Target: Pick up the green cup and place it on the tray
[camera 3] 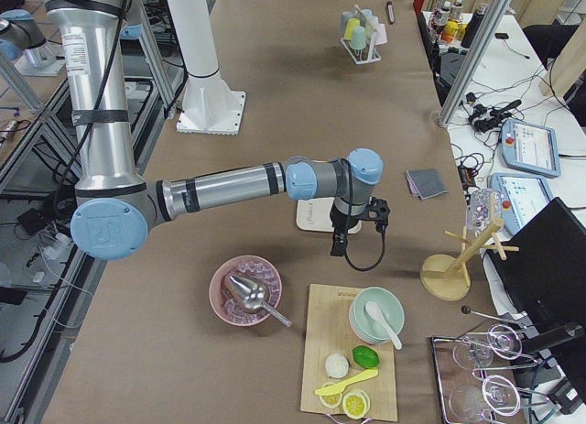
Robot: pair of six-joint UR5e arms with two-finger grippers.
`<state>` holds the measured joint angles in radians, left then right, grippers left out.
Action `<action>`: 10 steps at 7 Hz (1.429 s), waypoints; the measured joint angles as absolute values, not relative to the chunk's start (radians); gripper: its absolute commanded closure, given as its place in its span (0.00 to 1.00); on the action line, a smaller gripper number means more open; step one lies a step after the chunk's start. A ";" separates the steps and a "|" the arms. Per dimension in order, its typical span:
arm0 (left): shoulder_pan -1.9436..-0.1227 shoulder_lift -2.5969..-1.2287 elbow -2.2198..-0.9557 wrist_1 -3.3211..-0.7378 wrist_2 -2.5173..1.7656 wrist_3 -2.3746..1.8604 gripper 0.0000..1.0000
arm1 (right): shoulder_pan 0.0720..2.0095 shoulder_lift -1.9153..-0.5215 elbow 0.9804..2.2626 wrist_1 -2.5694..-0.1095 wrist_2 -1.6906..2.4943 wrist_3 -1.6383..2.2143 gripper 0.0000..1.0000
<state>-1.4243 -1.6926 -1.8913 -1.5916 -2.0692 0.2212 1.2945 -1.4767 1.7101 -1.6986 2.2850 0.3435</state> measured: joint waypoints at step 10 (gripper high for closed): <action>-0.760 -2.030 -1.973 -0.916 -1.148 0.225 0.02 | 1.064 -1.445 1.580 -1.382 2.243 0.741 0.00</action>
<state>-0.7597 -2.0298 -1.9728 -0.9156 -1.1475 0.2254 1.0640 -1.4452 1.5804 -1.3815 2.2432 0.7410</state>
